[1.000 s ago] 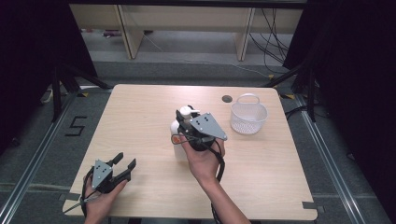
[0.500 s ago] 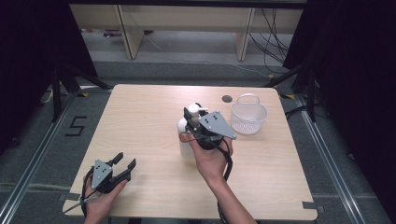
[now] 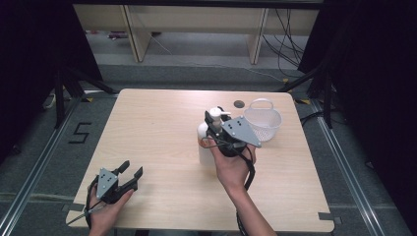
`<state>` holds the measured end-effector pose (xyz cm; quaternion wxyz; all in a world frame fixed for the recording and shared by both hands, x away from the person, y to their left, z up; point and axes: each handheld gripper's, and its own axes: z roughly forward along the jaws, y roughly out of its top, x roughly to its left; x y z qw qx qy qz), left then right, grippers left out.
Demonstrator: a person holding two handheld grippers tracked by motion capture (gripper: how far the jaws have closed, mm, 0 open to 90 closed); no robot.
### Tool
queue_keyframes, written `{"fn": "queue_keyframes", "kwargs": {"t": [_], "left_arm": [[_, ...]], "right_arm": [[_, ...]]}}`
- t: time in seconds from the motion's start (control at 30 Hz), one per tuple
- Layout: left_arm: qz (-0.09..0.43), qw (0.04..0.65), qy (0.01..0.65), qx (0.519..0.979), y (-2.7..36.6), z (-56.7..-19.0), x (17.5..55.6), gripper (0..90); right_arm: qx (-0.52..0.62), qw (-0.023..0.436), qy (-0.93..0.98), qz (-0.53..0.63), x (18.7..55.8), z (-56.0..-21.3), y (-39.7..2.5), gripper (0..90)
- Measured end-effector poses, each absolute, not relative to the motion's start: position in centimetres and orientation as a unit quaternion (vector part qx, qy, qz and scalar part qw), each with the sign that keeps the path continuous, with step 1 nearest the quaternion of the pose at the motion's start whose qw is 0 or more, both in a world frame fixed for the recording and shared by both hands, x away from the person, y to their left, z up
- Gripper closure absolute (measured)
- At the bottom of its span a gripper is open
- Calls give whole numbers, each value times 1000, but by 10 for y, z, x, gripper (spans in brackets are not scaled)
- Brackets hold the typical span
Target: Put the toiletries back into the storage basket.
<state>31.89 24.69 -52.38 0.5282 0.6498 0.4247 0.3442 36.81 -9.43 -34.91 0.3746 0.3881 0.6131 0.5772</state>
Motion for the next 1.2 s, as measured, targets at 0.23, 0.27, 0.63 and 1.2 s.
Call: {"fn": "queue_keyframes", "kwargs": {"t": [0.23, 0.27, 0.63, 1.2], "left_arm": [[344, 528, 424, 650, 247, -524, 319, 419], [345, 528, 424, 651, 247, -524, 319, 419], [344, 528, 425, 650, 247, -524, 319, 418], [345, 527, 425, 650, 247, -524, 319, 418]], "right_arm": [[395, 381, 607, 575, 367, -348, -106, 600], [395, 381, 607, 575, 367, -348, -106, 600], [403, 389, 595, 577, 367, -348, -120, 600], [409, 405, 582, 574, 366, -344, -138, 600]]}}
